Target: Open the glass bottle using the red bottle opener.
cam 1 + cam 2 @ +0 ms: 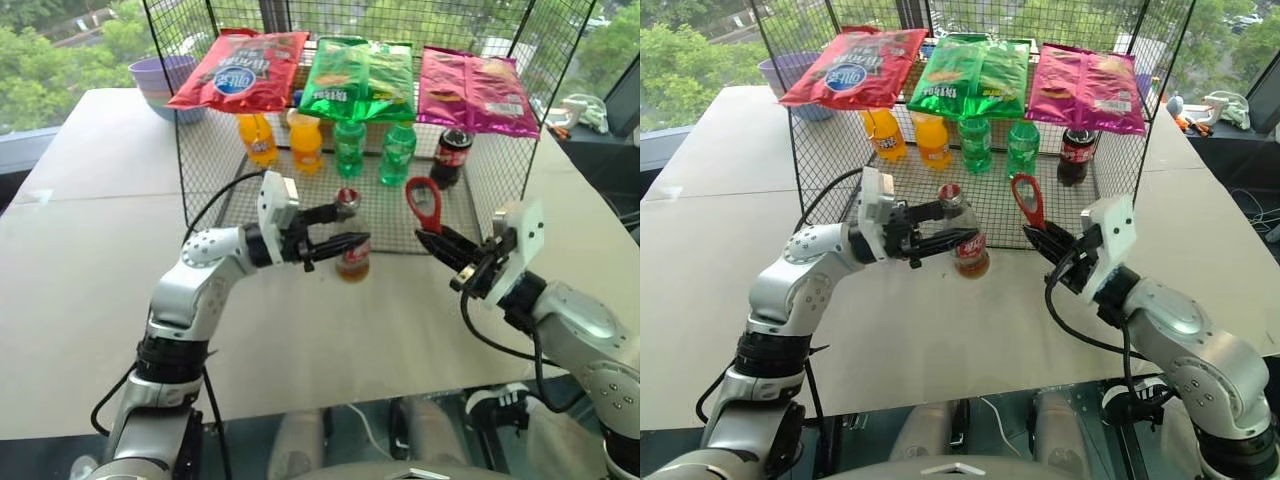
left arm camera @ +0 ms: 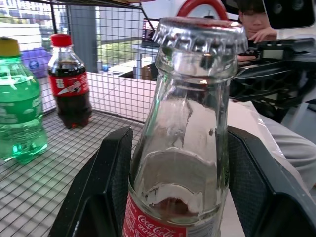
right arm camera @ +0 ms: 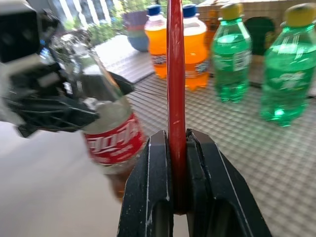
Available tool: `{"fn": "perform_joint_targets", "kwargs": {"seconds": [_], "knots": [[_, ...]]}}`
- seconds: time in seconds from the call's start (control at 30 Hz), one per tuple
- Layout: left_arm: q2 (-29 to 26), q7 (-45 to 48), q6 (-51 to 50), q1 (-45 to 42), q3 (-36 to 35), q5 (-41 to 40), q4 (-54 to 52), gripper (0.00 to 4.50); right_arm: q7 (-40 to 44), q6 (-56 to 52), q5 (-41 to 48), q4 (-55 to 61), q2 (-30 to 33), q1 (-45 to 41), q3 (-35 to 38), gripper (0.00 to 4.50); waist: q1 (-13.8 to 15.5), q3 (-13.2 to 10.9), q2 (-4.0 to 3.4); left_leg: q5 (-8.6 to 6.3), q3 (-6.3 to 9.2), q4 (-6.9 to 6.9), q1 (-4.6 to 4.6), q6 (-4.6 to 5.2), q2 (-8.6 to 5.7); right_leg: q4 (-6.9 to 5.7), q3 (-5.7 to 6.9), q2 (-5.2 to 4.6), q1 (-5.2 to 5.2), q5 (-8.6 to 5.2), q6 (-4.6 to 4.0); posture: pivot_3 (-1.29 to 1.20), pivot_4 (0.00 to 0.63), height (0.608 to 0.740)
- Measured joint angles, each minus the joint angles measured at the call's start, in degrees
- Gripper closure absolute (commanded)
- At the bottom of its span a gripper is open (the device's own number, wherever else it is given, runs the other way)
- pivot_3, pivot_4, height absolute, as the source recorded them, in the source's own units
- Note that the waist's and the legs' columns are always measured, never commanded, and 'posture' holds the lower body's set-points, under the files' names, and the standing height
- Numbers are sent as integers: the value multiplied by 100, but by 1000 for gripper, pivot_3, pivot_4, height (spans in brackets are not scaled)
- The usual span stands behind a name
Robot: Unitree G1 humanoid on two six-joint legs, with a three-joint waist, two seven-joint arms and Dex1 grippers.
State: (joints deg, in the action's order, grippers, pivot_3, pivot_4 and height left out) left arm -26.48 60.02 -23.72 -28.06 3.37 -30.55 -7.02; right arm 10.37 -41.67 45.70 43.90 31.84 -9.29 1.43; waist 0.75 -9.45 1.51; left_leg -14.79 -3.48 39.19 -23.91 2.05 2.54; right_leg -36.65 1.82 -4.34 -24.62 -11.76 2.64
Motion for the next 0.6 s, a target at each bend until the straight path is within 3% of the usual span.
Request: {"fn": "perform_joint_targets", "kwargs": {"seconds": [0.37, 0.6], "knots": [[382, 270, 437, -361, 518, 435, 653, 2354, 213, 1668, -3732, -470, 712, -384, -1582, 4500, 7, 0, 0, 0, -2, 3, -1, 0, 0, 1, -2, 1, -1, -8, 9, 0, 150, 740], [430, 365, 566, -399, 517, 452, 805, 2354, 300, 3018, -5287, -946, 769, -256, -1869, 4500, 7, 1, 1, 1, -3, 5, 0, -1, 0, -1, -4, 1, -1, -7, 12, 0, 150, 740]]}}
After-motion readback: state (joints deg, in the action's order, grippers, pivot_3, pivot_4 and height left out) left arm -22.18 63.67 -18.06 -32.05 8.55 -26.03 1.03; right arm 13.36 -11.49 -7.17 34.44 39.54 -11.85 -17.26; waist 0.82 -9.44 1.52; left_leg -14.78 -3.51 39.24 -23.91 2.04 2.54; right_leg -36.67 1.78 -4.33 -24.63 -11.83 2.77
